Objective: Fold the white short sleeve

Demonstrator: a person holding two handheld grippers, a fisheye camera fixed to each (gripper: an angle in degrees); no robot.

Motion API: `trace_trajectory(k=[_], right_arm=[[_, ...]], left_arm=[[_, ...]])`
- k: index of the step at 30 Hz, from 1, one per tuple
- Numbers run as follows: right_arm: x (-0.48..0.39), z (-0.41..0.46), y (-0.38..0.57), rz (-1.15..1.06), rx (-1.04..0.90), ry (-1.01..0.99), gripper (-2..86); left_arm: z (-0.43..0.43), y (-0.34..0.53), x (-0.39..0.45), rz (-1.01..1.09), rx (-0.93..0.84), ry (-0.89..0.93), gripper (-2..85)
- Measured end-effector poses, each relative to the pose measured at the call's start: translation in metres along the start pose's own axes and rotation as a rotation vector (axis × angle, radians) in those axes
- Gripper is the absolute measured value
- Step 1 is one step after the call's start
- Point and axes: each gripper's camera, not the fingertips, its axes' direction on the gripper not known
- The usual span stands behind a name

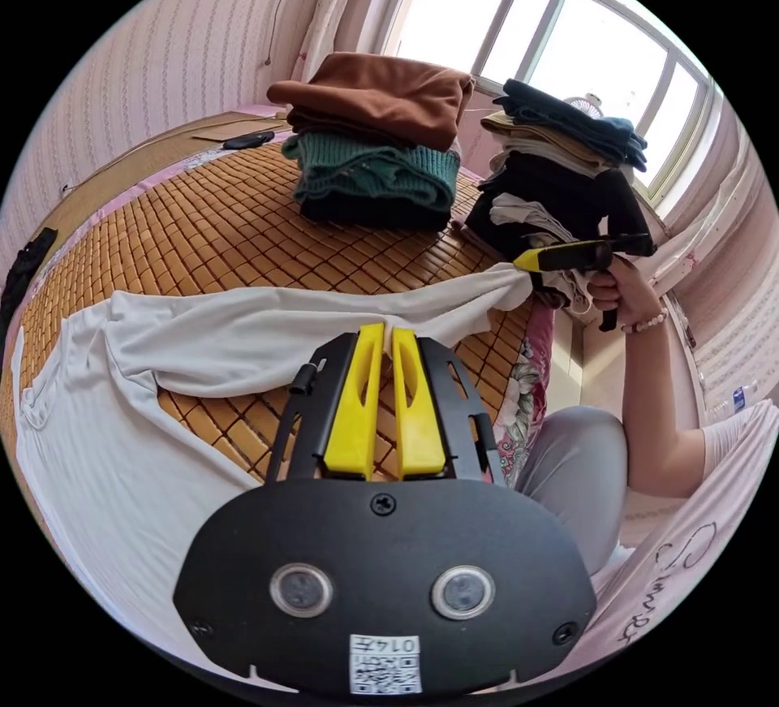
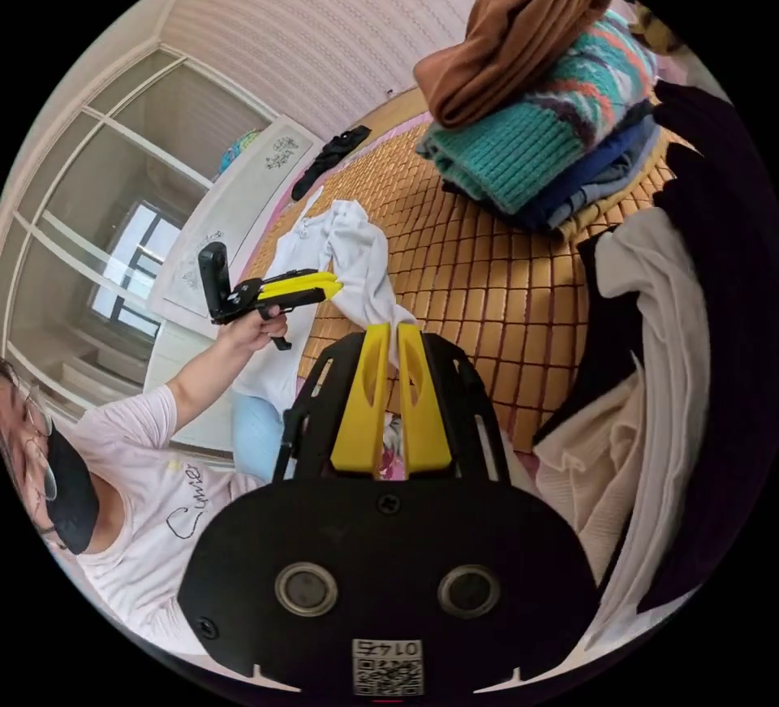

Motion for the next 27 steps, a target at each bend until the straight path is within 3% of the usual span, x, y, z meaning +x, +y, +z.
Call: trace_trajectory(k=[3,8,13,18,20,27], right_arm=[[0.007,0.003,-0.001,0.029,0.025,0.145,0.9],[-0.013,0.022,-0.01,-0.108,-0.071,0.125,6.0],[-0.029,0.056,-0.007,-0.193,-0.337,0.191,10.0],[-0.031,0.058,-0.005,-0.195,-0.392,0.217,2.8],[-0.033,0.047,-0.002,-0.198,-0.379,0.176,1.7],[-0.045,-0.043,0.018,-0.181,-0.082,0.111,0.7]], left_arm=[[0.005,0.009,0.005,-0.003,-0.014,-0.047,4.6],[-0.012,0.02,0.032,0.031,0.037,-0.067,6.1],[0.0,0.033,0.083,0.153,0.047,-0.104,6.2],[0.062,0.041,0.108,0.204,-0.113,-0.129,4.9],[0.056,0.04,0.112,0.212,-0.064,-0.102,0.3],[0.007,0.027,0.122,0.227,0.077,-0.05,-0.5]])
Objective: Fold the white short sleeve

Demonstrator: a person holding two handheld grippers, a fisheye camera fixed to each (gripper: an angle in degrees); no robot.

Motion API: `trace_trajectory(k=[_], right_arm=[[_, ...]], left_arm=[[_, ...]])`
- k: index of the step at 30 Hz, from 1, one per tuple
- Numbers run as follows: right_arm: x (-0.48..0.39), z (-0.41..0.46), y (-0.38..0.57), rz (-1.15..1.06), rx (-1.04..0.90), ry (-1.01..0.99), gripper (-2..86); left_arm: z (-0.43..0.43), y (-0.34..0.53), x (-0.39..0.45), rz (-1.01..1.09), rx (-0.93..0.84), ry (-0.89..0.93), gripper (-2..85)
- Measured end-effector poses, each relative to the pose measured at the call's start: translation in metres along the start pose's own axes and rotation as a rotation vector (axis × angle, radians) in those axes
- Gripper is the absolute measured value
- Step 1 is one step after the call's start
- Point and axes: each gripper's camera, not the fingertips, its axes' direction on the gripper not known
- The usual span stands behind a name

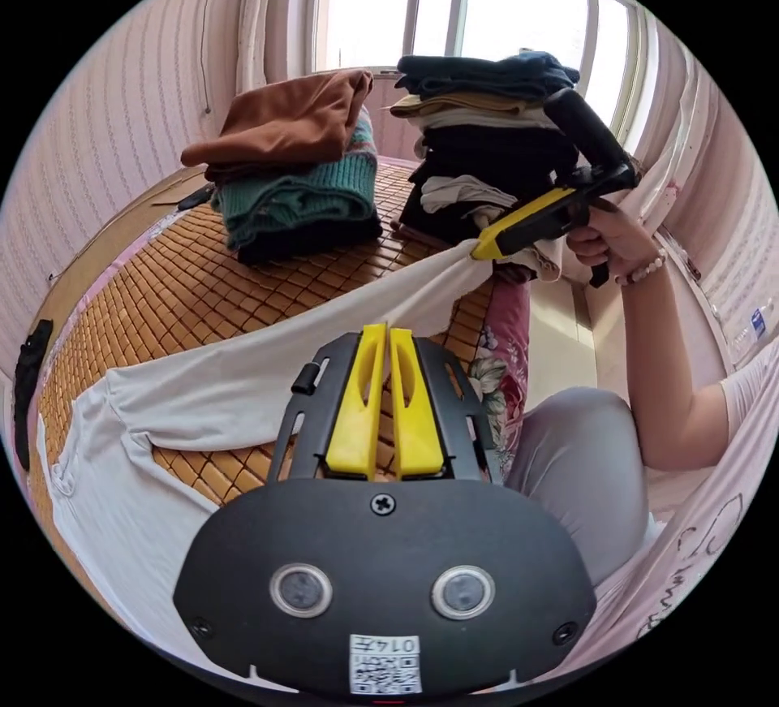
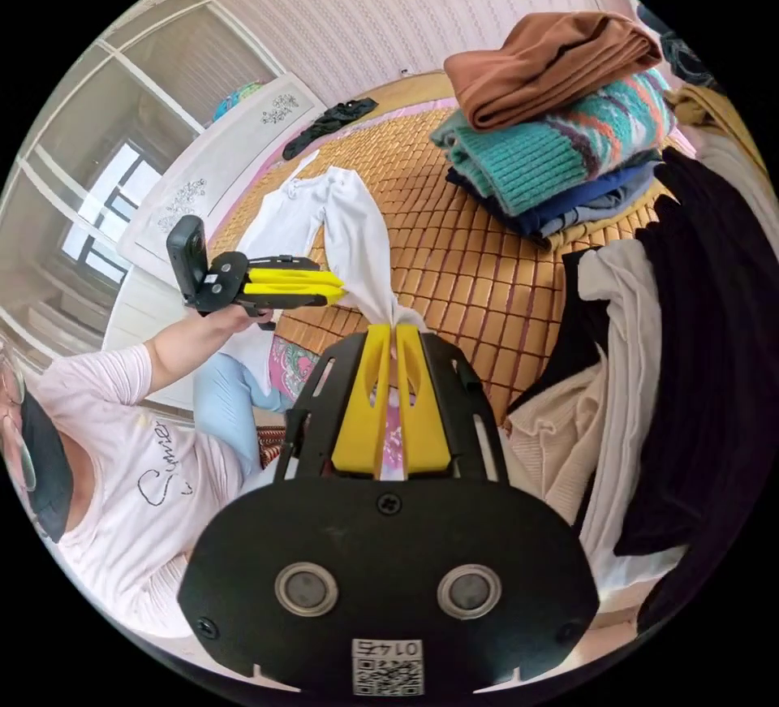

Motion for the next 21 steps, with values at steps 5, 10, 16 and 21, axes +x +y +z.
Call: trace_trajectory(k=[5,10,16,21], right_arm=[[0.026,-0.001,-0.001,0.203,0.106,0.232,1.4],[0.036,0.022,-0.012,0.186,0.06,0.144,4.4],[0.038,0.062,-0.035,0.153,0.029,0.077,7.3],[0.045,0.087,-0.044,0.152,-0.034,0.144,3.4]], left_arm=[[0.019,-0.022,-0.023,-0.059,-0.078,-0.023,5.4],[0.031,-0.007,0.019,0.048,-0.087,-0.028,6.5],[0.069,-0.001,0.058,0.132,-0.119,-0.171,6.2],[0.061,0.013,0.012,0.037,-0.103,-0.197,6.2]])
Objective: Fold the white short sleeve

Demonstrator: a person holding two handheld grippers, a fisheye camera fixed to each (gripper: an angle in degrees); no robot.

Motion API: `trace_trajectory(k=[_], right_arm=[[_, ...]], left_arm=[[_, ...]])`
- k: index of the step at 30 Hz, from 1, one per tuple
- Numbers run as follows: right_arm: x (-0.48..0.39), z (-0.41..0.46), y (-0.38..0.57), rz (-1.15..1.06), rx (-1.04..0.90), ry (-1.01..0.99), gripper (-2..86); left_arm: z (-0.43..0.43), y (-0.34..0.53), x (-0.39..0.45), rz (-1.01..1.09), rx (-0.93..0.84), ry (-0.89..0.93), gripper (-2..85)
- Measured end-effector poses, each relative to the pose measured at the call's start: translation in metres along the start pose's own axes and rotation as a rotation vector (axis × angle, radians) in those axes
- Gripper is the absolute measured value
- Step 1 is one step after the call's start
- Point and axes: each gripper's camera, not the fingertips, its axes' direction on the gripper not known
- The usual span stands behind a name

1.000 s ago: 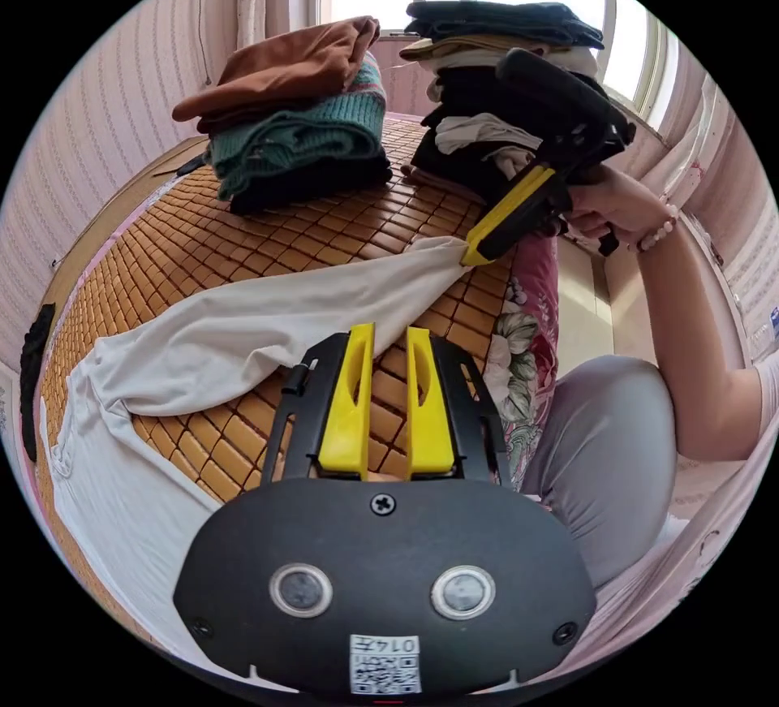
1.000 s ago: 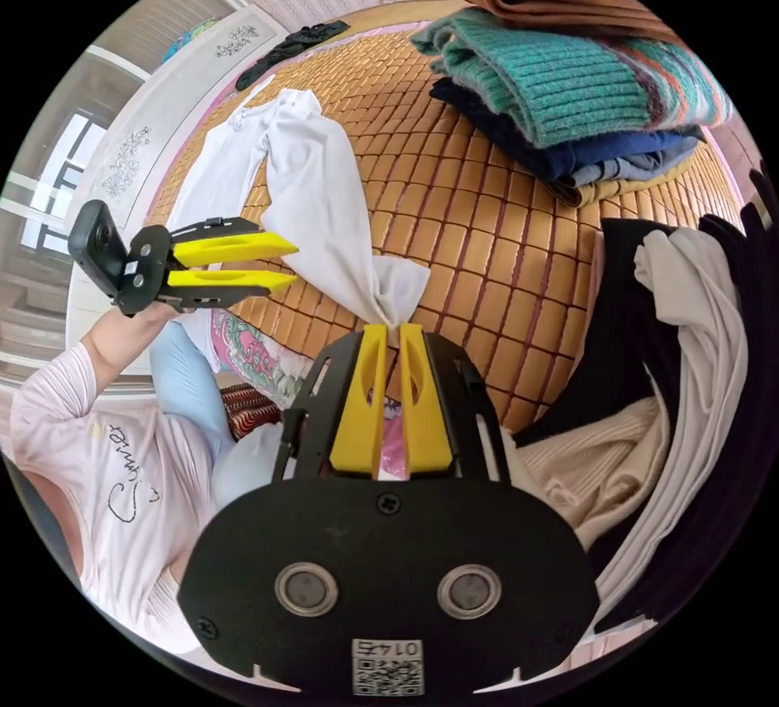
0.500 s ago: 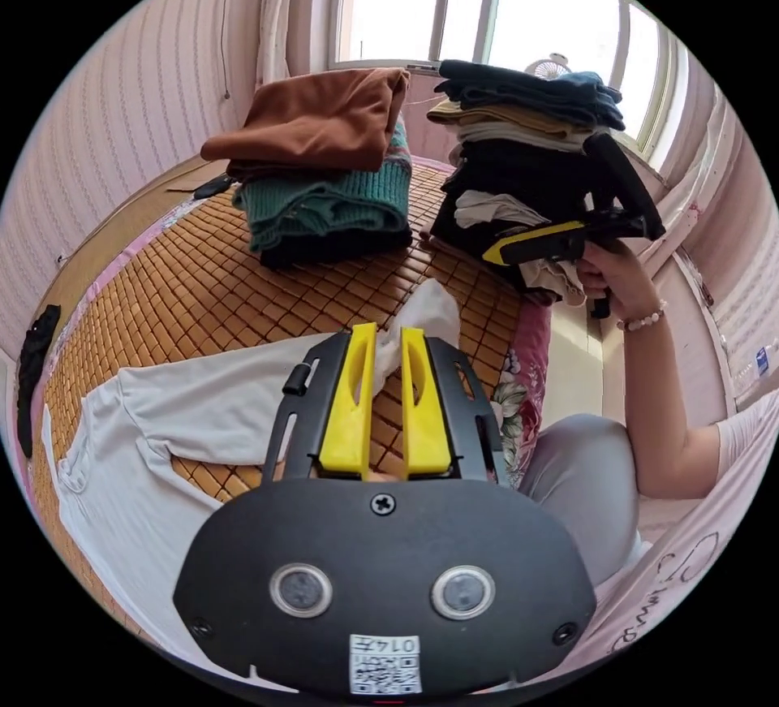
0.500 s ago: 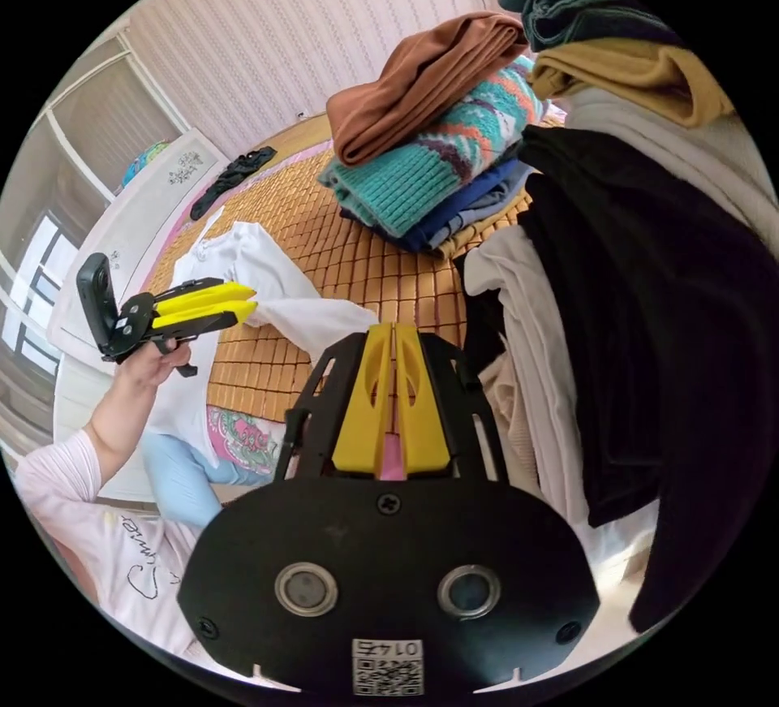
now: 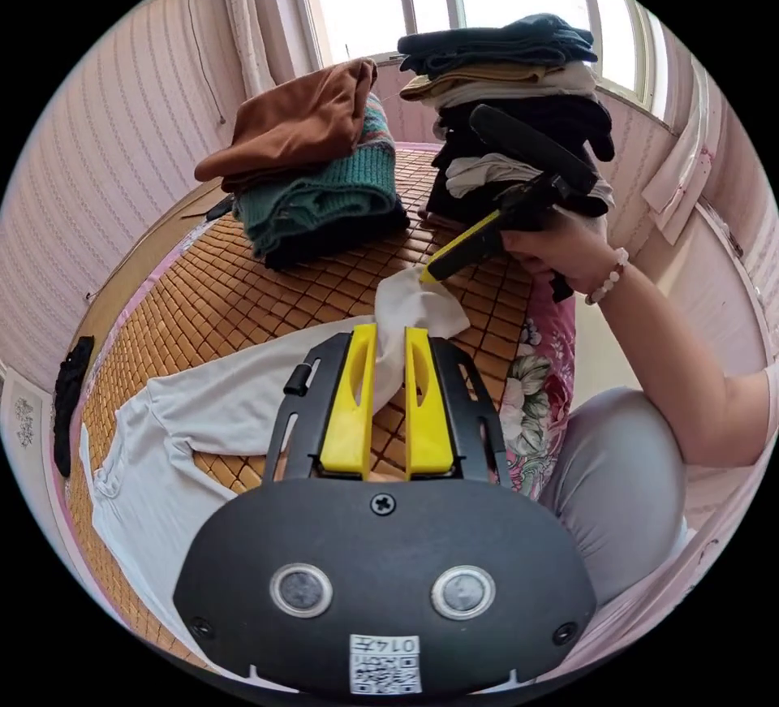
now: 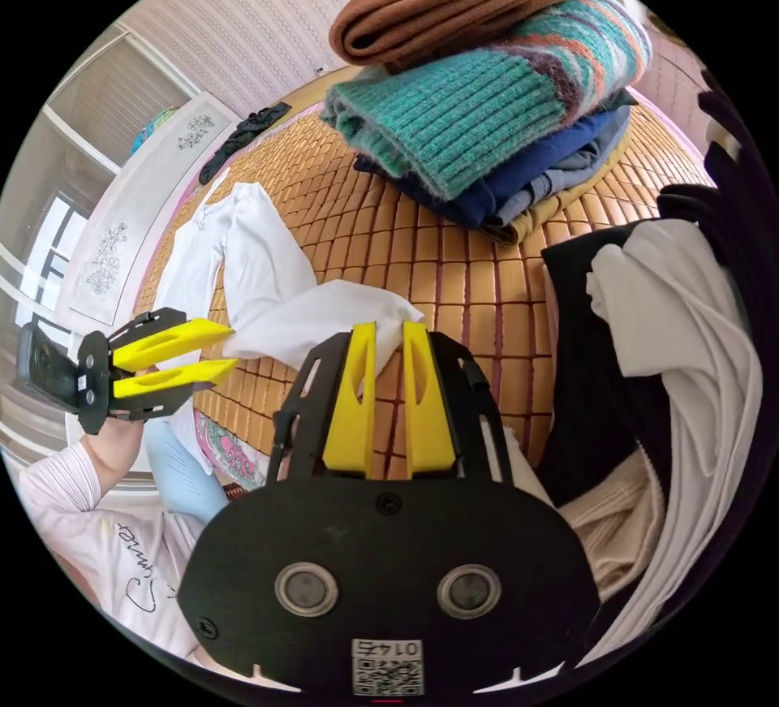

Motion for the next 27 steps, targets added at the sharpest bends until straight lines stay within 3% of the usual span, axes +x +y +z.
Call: trace_trajectory(k=[8,16,20,27], right_arm=[[0.009,-0.031,0.034,0.067,-0.18,0.085,0.5],[-0.007,-0.024,0.022,0.087,-0.177,0.195,0.2],[-0.003,-0.016,0.02,0.1,-0.179,0.202,0.1],[0.007,-0.02,0.022,0.149,-0.087,0.228,-0.2]], left_arm=[[0.05,0.008,-0.138,-0.232,-0.109,-0.019,6.5],[0.126,-0.022,-0.163,-0.232,-0.253,-0.091,6.4],[0.143,-0.03,-0.176,-0.265,-0.239,-0.024,1.2],[0.157,-0.04,-0.176,-0.316,-0.194,-0.151,-0.4]])
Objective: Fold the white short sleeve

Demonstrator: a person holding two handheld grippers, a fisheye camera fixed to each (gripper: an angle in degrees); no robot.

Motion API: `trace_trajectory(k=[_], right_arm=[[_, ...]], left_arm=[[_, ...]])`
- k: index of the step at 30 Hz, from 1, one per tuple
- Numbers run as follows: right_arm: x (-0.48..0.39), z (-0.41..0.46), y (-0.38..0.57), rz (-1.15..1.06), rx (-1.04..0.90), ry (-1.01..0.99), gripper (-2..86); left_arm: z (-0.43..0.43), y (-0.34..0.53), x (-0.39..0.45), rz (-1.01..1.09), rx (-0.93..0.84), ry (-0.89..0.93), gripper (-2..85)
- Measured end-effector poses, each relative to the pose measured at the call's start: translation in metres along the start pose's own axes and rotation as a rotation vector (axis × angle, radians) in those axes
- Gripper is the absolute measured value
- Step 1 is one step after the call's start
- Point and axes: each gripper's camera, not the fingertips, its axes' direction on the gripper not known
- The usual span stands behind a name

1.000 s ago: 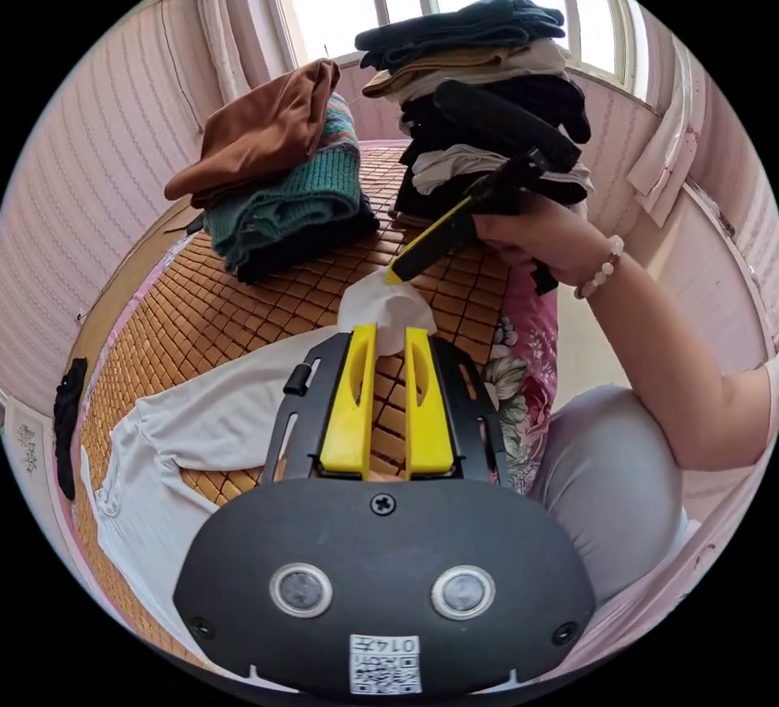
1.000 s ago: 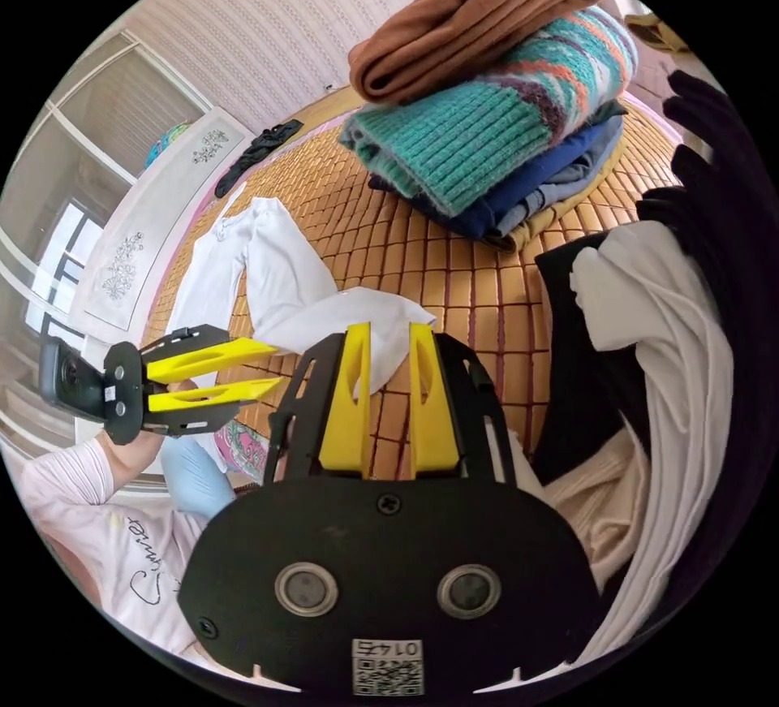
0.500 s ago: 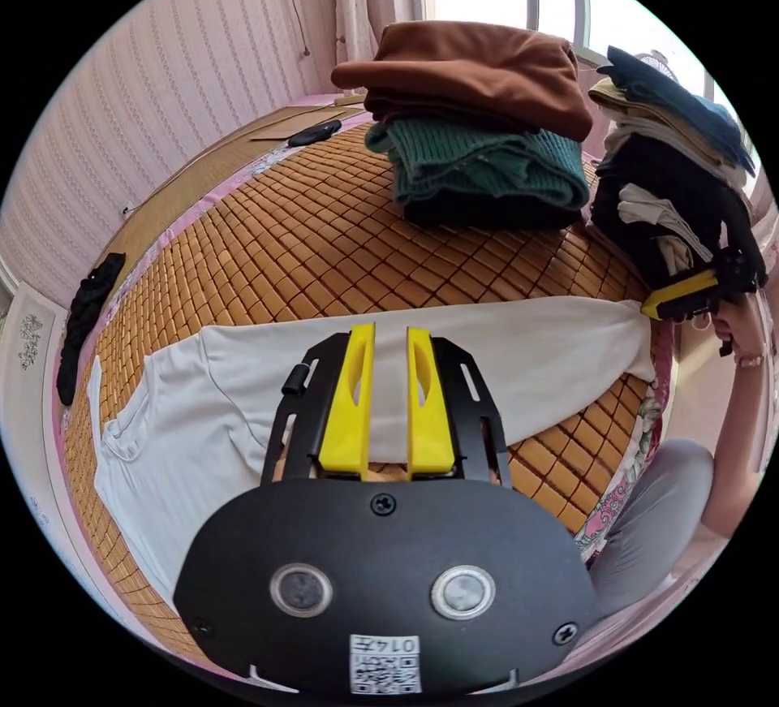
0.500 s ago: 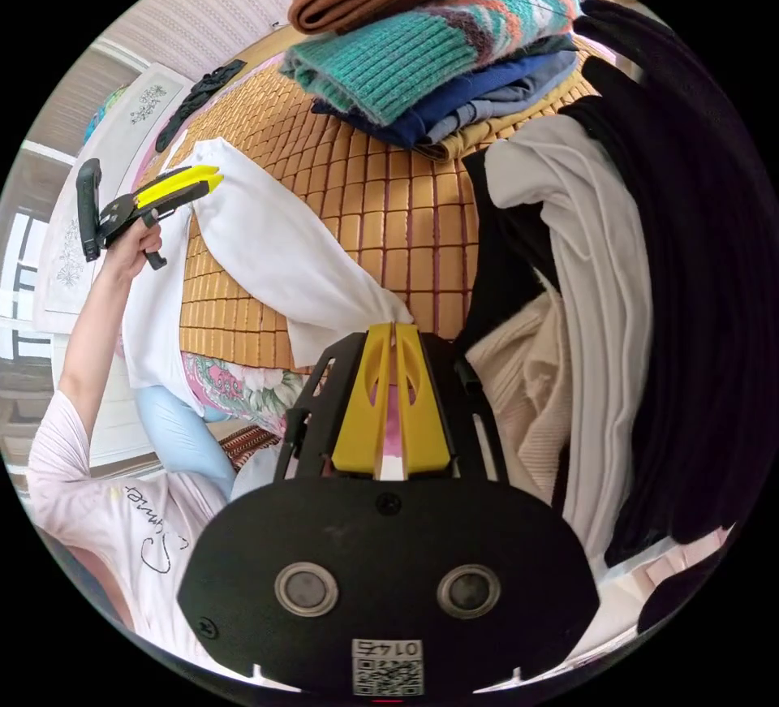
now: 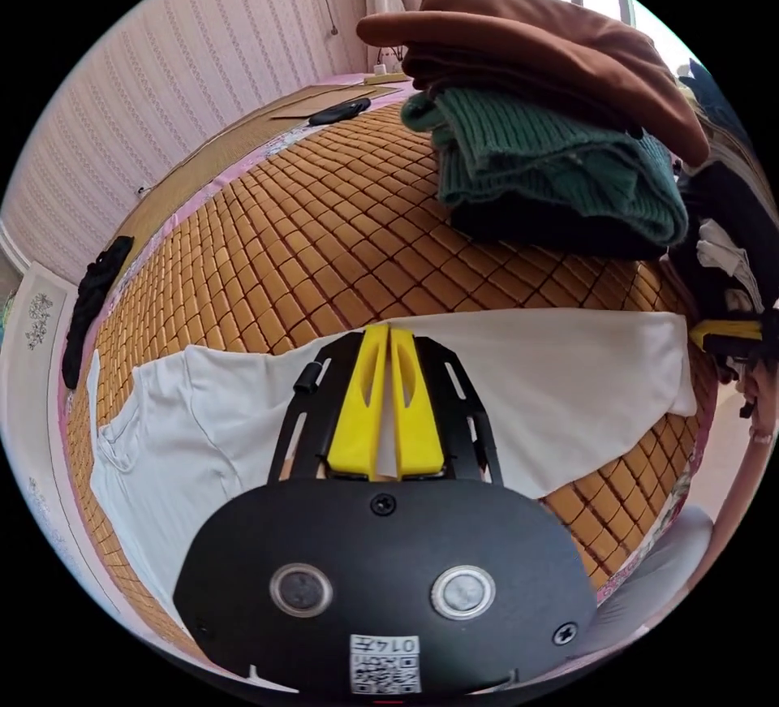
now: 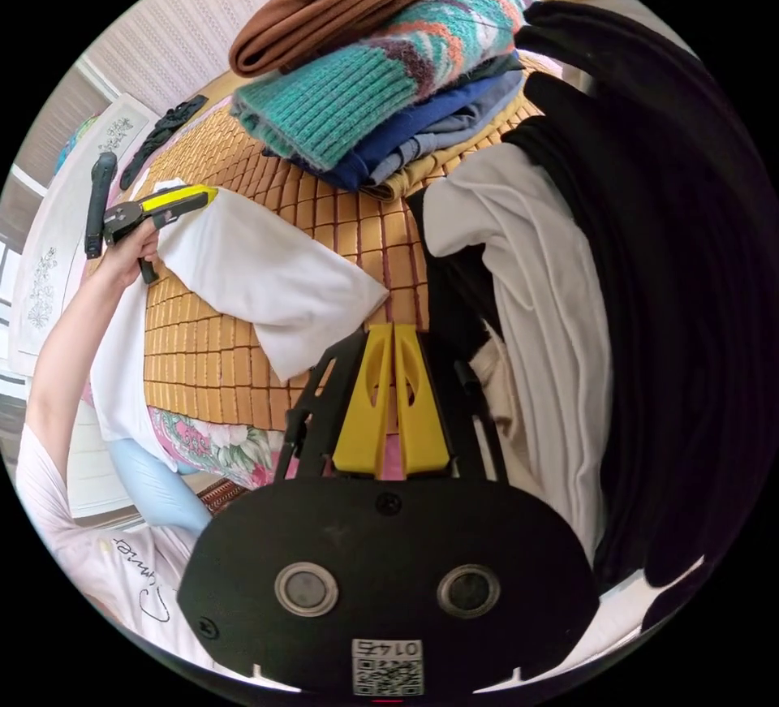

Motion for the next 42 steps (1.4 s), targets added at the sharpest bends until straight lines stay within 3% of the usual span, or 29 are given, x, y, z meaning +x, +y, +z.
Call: trace_trajectory(k=[8,13,17,19,28,35,39,42], right_arm=[[-0.042,-0.007,0.005,-0.244,-0.029,-0.118,1.9],[-0.076,-0.011,0.008,-0.339,-0.059,-0.044,6.0],[-0.095,-0.013,0.01,-0.419,-0.045,-0.097,6.3],[-0.099,0.007,0.007,-0.428,-0.147,-0.033,6.4],[-0.068,-0.004,0.024,-0.368,-0.219,-0.079,0.9],[-0.068,-0.026,0.029,-0.382,-0.126,-0.115,5.0],[-0.063,-0.031,0.033,-0.417,-0.109,-0.249,5.4],[-0.066,-0.024,0.037,-0.422,-0.169,-0.176,4.8]], left_arm=[[-0.105,0.034,0.043,0.187,0.185,0.027,4.2],[-0.083,0.074,0.066,0.267,0.071,0.085,4.0],[-0.06,0.079,0.048,0.187,0.027,0.14,3.6],[-0.061,0.076,0.042,0.156,0.021,0.176,3.5],[-0.084,0.062,0.044,0.198,0.002,0.217,4.0],[-0.137,0.057,0.047,0.253,0.039,0.277,4.5],[-0.161,0.055,0.062,0.308,0.047,0.308,4.6],[-0.172,0.049,0.077,0.351,0.047,0.317,4.8]])
